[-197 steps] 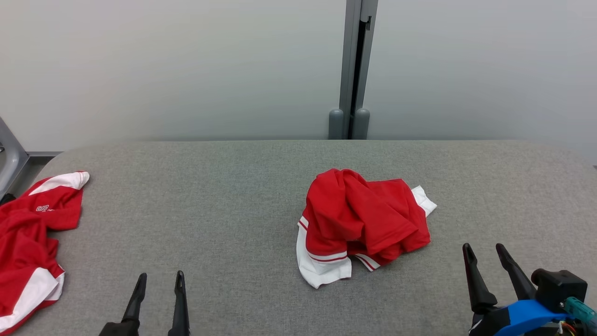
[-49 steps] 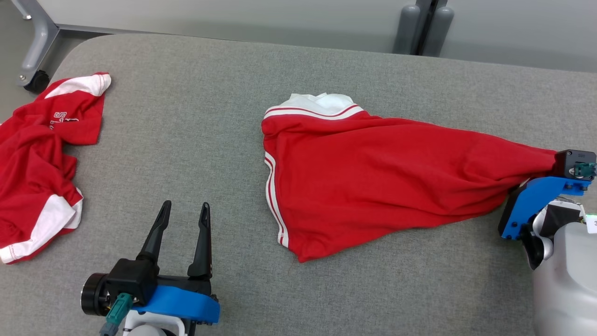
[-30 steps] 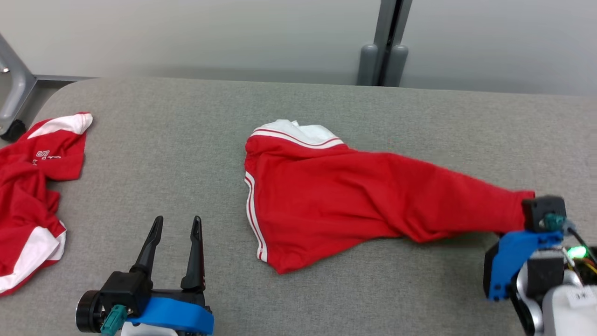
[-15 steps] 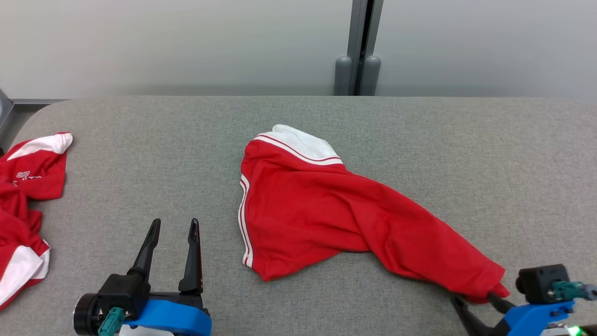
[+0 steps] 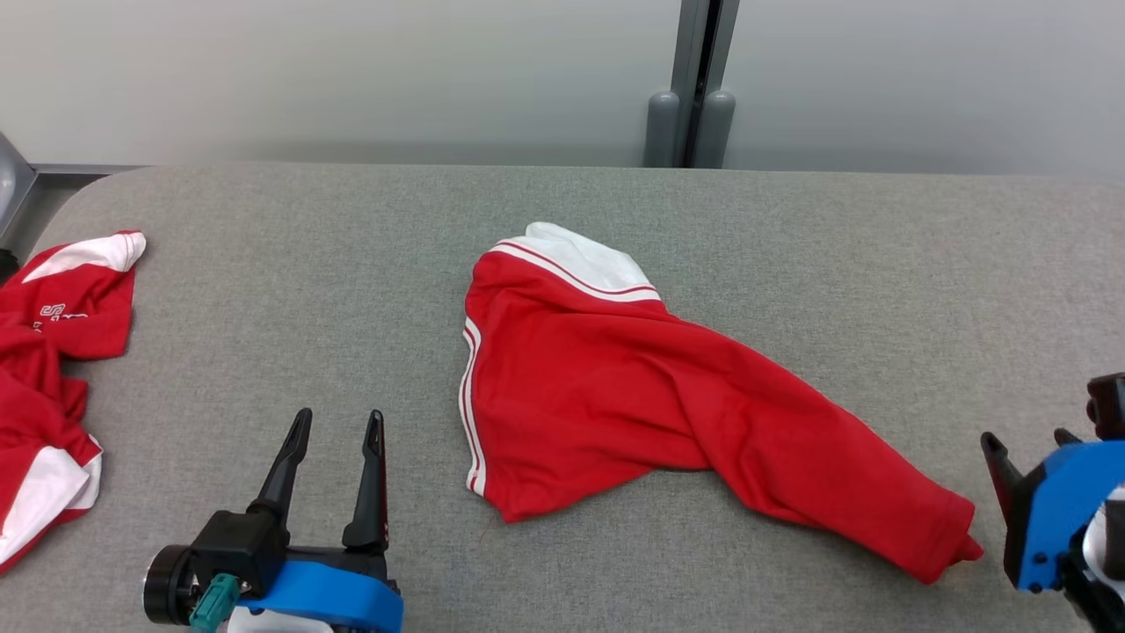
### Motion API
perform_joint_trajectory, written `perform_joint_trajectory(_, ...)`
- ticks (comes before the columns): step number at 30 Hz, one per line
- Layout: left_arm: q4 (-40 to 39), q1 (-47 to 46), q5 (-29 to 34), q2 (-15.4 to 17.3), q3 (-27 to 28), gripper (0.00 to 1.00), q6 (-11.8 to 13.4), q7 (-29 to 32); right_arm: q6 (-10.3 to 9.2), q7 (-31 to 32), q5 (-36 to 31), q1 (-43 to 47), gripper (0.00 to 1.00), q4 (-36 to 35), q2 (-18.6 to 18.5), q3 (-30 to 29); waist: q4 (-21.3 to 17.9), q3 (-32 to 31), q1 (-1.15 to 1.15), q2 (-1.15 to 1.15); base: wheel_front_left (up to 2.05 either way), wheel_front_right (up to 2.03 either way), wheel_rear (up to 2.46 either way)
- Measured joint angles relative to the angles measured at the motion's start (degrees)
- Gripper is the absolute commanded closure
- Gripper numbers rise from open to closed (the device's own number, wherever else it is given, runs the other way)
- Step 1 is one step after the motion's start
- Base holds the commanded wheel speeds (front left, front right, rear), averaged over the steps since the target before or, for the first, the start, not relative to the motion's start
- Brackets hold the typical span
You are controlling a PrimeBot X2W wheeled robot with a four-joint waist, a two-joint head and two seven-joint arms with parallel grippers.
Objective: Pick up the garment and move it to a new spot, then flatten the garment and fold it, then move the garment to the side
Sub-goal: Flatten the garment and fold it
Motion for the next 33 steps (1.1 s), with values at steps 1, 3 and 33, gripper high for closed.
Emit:
perform_joint_trajectory(1, -0.1, -0.2, 0.0, 0.0, -0.1, 0.00, -0.1, 0.0, 0.00, -0.7, -0.4, -1.3, 0.00, 2.8, -1.0, 0.6, 0.1, 0.3, 0.00, 0.00, 0.00, 0.00, 0.00)
perform_joint_trajectory(3, -0.3, -0.3, 0.0, 0.2, -0.1, 0.00, -0.1, 0.1, 0.01, -2.6, -1.7, -4.1, 0.00, 7.9, -2.9, 1.9, 0.3, 1.0, 0.00, 0.00, 0.00, 0.00, 0.00)
perform_joint_trajectory(33, -0.6, -2.6, -0.2, 0.2, -0.9, 0.00, 0.7, 0.0, 0.00, -8.5, 4.5, -12.6, 1.00, 28.9, -12.3, 20.3, 3.0, 4.9, 0.00, 0.01, 0.00, 0.00, 0.00)
